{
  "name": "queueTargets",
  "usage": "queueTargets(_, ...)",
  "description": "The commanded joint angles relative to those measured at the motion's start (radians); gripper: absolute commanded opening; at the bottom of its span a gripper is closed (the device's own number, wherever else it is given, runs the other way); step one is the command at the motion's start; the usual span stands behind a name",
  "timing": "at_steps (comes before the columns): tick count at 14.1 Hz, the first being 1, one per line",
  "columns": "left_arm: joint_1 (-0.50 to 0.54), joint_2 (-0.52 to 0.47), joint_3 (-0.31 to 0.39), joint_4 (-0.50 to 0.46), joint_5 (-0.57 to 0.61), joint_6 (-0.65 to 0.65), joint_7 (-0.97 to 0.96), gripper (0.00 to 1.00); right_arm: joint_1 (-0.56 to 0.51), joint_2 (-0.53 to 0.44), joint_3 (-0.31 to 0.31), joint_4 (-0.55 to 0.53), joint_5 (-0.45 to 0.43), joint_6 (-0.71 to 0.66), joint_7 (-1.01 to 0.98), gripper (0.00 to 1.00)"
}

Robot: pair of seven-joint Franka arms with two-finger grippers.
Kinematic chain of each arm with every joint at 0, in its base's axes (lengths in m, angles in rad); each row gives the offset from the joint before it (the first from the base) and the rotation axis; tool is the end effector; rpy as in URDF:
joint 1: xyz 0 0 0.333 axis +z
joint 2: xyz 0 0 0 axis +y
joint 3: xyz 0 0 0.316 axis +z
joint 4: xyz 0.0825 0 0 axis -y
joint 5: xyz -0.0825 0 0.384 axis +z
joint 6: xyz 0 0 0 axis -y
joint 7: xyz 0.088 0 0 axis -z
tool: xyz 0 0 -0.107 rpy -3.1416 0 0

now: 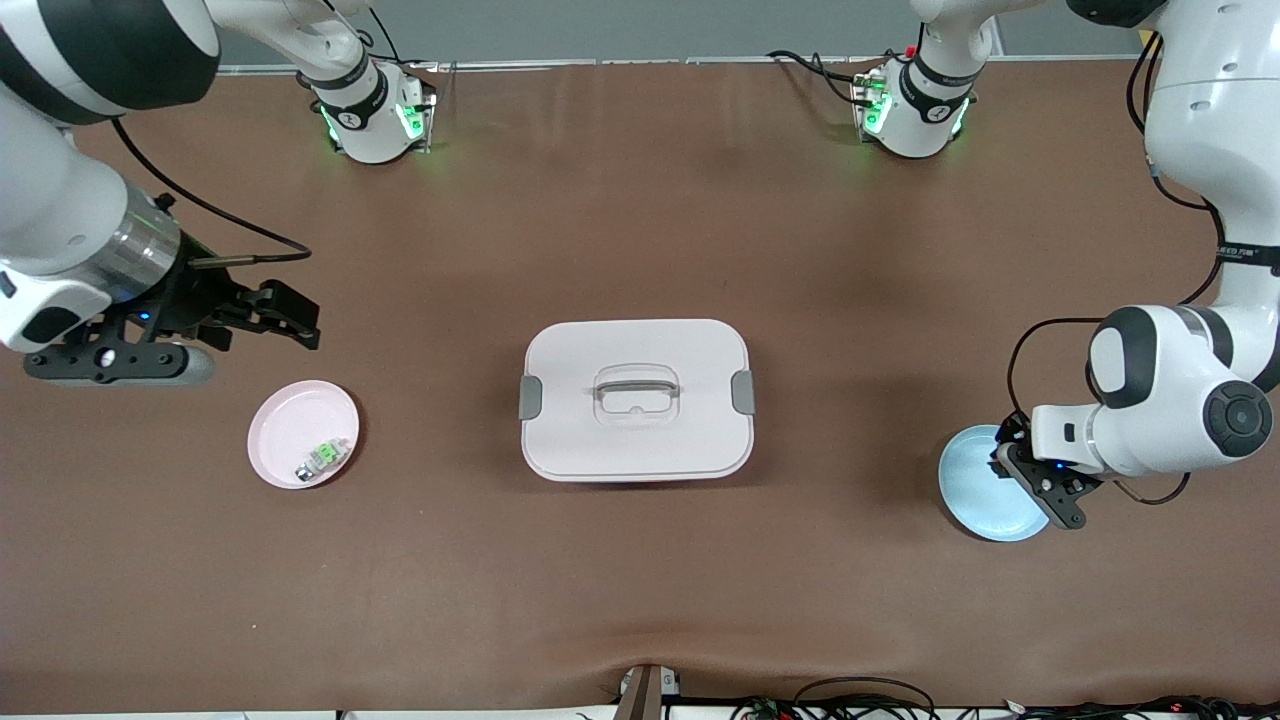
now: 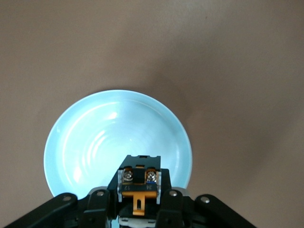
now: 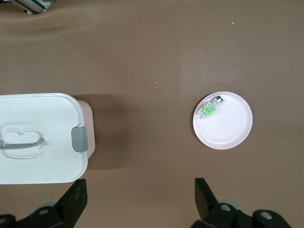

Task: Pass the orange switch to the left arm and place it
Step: 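Lower the switch onto the light-blue plate and open the left gripper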

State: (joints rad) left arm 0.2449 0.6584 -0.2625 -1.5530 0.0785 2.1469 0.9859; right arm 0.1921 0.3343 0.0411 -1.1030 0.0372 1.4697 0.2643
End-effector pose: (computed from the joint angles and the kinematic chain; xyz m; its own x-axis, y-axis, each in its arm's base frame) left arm 0.6978 0.0178 0.2688 0.5428 -0.8379 0.0566 -0.8388 -0.5374 0.0874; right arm 0.6254 0.1473 0.6335 0.9994 -0.0298 0.0185 -0.0287 -0.9980 -0.0571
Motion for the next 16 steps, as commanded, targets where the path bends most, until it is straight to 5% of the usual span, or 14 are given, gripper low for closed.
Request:
queueTargets(1, 0.027, 0.036, -0.007, 0.01, 0.018, 0.06, 0.153, 0.0, -0.046, -0.052, 0.016, -0.001, -0.014, -0.02, 0.01, 1.0)
queueTargets(5, 0.045, 0.078, -0.007, 0.011, 0.014, 0.154, 0.474, 0.0, -0.103, -0.047, 0.014, -0.003, -0.022, -0.046, 0.0, 1.0)
queueTargets(16, 0.05, 0.132, -0.007, 0.005, 0.017, 0.166, 0.563, 0.0, -0.22, -0.052, 0.011, -0.001, -0.082, -0.052, -0.062, 1.0)
